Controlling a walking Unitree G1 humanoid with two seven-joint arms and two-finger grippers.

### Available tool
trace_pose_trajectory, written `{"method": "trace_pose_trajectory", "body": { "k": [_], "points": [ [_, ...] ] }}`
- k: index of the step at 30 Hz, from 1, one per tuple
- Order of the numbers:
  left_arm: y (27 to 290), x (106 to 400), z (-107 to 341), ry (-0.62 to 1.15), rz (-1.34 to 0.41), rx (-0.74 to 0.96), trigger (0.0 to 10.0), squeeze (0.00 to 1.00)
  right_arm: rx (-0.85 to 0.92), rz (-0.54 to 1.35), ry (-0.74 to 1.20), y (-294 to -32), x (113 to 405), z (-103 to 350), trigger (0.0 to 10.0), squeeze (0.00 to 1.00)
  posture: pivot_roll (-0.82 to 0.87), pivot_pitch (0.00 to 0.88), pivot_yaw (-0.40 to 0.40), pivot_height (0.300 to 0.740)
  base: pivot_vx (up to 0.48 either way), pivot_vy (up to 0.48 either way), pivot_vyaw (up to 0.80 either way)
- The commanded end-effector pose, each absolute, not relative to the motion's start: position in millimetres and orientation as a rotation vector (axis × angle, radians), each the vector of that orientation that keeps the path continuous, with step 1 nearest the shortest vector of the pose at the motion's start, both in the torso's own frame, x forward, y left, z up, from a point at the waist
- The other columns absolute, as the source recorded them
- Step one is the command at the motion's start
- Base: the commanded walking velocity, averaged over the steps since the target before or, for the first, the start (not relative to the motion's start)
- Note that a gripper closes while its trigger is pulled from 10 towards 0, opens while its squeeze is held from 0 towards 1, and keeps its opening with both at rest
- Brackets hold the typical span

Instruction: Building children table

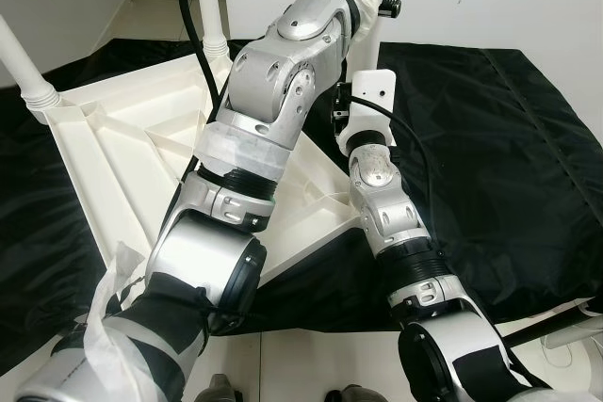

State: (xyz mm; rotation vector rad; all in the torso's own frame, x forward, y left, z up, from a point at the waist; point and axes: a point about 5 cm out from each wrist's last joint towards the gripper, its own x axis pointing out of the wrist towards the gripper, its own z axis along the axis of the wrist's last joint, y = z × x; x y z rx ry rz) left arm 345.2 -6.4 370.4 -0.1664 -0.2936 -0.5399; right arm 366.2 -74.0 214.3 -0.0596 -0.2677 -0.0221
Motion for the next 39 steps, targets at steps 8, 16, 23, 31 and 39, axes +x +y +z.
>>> {"method": "trace_pose_trajectory", "body": {
  "k": [8, 16, 23, 31, 39],
  "points": [
    [-8.7, 337.7, 392.7, -0.429, -0.564, -0.118, 10.0, 0.0, -0.04, -0.038, -0.251, -76.3, 369.6, 213.1, 10.0, 0.0, -0.02, 0.0, -0.002, 0.74, 0.0, 0.0, 0.0],
    [-33.5, 325.0, 396.4, -0.413, -0.721, -0.156, 10.0, 1.0, -0.022, -0.029, -0.244, -77.3, 370.1, 213.6, 10.0, 0.0, -0.02, 0.0, -0.003, 0.74, 0.0, 0.0, 0.0],
    [-46.0, 317.5, 397.4, -0.422, -0.795, -0.187, 10.0, 0.0, -0.003, -0.012, -0.232, -84.6, 368.4, 209.5, 10.0, 0.0, -0.02, 0.0, -0.002, 0.74, 0.0, 0.0, 0.0],
    [5.6, 309.0, 338.9, -0.384, -0.698, -0.183, 10.0, 0.0, 0.01, -0.051, -0.21, -114.5, 367.6, 200.2, 10.0, 0.0, -0.02, 0.0, -0.006, 0.74, 0.0, 0.0, 0.0],
    [15.9, 308.3, 326.9, -0.364, -0.655, -0.192, 10.0, 0.0, 0.005, -0.072, -0.212, -126.9, 368.1, 201.2, 10.0, 0.0, -0.02, 0.0, -0.006, 0.74, 0.0, 0.0, 0.0]
  ]
}}
